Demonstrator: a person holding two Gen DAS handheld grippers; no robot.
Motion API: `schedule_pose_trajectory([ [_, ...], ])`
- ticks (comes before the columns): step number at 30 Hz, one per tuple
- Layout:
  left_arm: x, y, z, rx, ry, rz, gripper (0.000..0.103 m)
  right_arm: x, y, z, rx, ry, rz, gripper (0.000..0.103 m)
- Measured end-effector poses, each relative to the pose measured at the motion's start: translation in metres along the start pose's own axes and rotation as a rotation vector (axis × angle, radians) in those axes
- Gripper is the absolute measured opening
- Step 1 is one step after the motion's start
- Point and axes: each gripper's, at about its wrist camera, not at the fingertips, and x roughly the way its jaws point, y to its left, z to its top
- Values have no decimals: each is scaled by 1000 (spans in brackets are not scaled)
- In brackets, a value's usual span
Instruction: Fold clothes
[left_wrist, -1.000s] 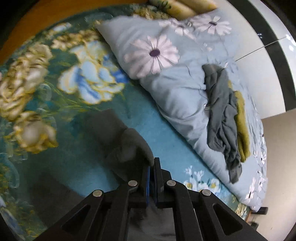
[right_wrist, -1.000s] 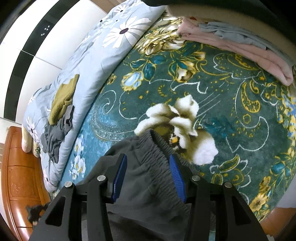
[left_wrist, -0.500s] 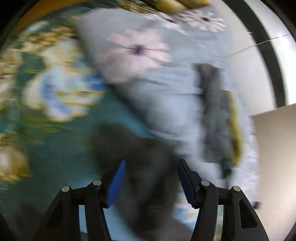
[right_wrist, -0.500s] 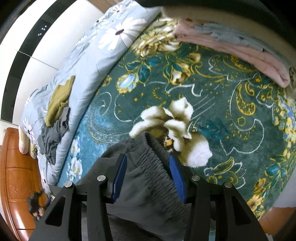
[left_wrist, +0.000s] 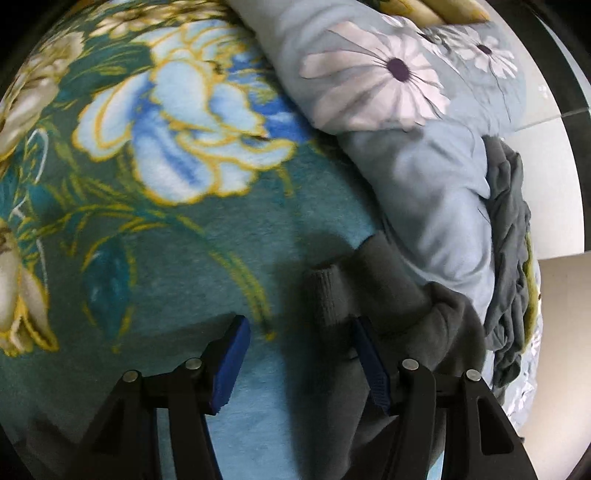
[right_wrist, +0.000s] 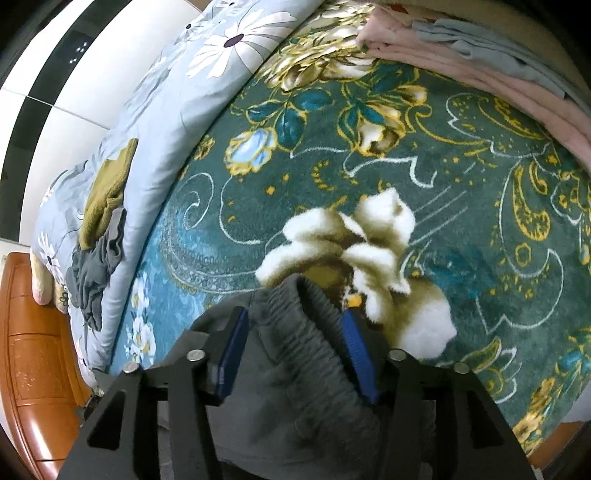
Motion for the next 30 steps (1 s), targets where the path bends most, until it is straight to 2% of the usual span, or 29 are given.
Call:
schedule_pose_trajectory([
  [1, 1, -5, -1, 13, 2, 3, 56, 4, 0, 2, -5, 12, -5, 57],
  [2, 2, -9, -2, 25, 4, 6, 43, 9, -1, 3, -8, 32, -7, 57],
  [5, 4, -22, -8, 60, 10, 12, 21, 22, -3, 2, -13, 96, 27, 57],
  [11, 6, -28, -10, 110, 28, -12, 21, 22, -11, -4, -43, 151, 259, 57],
  [13, 8, -24, -11, 101, 38, -13, 22, 28, -18, 1, -20, 170, 298, 57],
  [15, 10, -20, -12, 77, 44, -3, 29, 36, -22, 8, 10, 173, 327, 57],
  [16, 11, -18, -12, 65, 45, 4, 39, 42, -24, 12, 39, 167, 350, 57],
  [19, 13, -15, -13, 45, 34, 6, 43, 58, -27, 22, 130, 154, 400, 55],
  [20, 14, -14, -12, 40, 31, 6, 44, 62, -25, 23, 142, 155, 378, 50],
  [21, 15, -14, -11, 41, 28, 11, 44, 63, -23, 24, 135, 157, 345, 37],
  [22, 15, -16, -12, 48, 23, 20, 44, 64, -21, 25, 125, 158, 318, 28],
  [23, 15, -17, -13, 57, 18, 30, 43, 61, -20, 25, 112, 155, 300, 15],
  [24, 14, -20, -13, 70, 11, 41, 38, 58, -18, 25, 99, 152, 282, 12],
  [25, 10, -24, -15, 79, -3, 42, 17, 54, -17, 25, 87, 143, 275, 12],
  [29, -7, -41, -24, 111, -60, 40, 11, 24, -7, 30, 38, 52, 341, 10],
  [30, -17, -43, -23, 104, -76, 16, 11, 18, -4, 32, 31, 29, 360, 9],
])
